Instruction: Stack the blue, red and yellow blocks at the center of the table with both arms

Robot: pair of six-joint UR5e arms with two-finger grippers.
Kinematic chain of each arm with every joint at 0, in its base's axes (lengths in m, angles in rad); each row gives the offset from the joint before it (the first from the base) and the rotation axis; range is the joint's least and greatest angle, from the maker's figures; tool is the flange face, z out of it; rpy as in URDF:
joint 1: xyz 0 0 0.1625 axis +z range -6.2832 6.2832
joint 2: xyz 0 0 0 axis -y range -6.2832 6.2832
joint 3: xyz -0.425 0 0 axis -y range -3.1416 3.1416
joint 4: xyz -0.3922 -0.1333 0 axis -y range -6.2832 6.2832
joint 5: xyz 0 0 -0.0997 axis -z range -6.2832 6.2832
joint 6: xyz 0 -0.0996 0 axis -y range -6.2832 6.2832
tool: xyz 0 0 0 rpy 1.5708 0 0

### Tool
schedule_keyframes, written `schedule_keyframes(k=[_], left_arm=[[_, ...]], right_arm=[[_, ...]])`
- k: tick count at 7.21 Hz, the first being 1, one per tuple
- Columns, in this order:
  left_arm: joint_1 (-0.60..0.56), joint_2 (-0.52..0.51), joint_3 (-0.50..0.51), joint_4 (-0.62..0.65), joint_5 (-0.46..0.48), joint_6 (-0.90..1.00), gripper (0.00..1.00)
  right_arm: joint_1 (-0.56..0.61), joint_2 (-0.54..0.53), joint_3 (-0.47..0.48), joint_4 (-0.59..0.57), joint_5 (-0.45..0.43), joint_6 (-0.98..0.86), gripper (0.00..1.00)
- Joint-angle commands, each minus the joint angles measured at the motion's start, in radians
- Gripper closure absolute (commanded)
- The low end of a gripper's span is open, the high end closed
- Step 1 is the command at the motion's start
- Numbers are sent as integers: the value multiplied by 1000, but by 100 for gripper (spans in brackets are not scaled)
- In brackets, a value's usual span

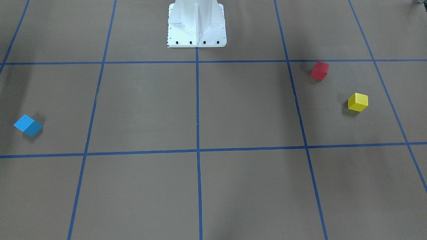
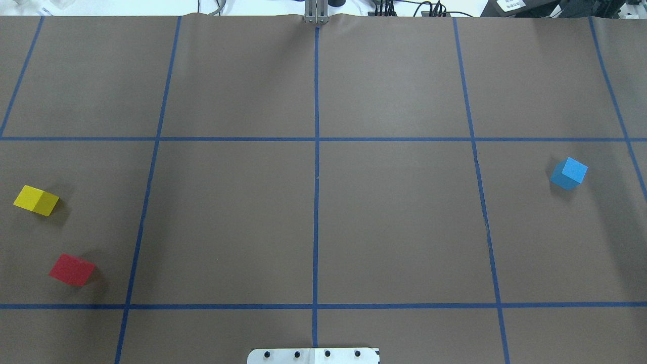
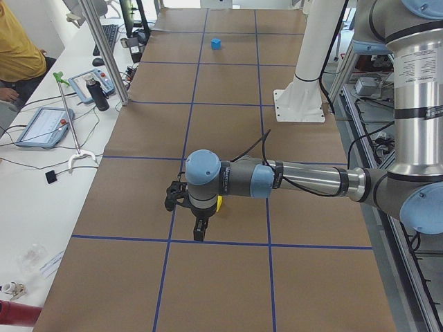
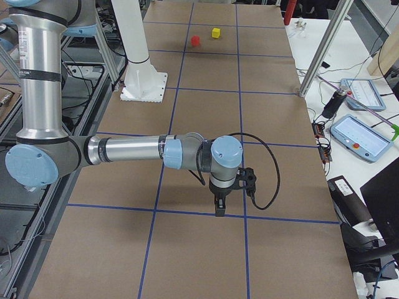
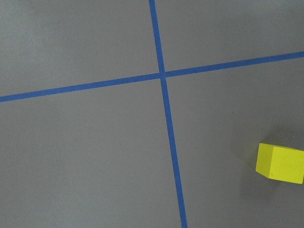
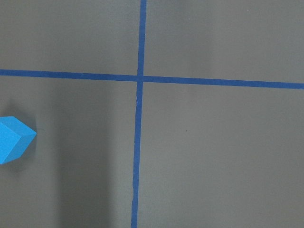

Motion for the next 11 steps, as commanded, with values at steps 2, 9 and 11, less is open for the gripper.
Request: schedule_keyframes(k=[2, 9, 11], left_arm=[[0, 0, -17, 0, 0, -2, 0], [8, -61, -20, -280, 6, -14, 0], [9, -97, 9, -298, 0, -9, 0]], right_arm=[[0, -2, 14, -2, 0, 0, 1], [-21, 2, 60, 255, 84, 1, 1], [-52, 0, 63, 328, 123, 9, 1]])
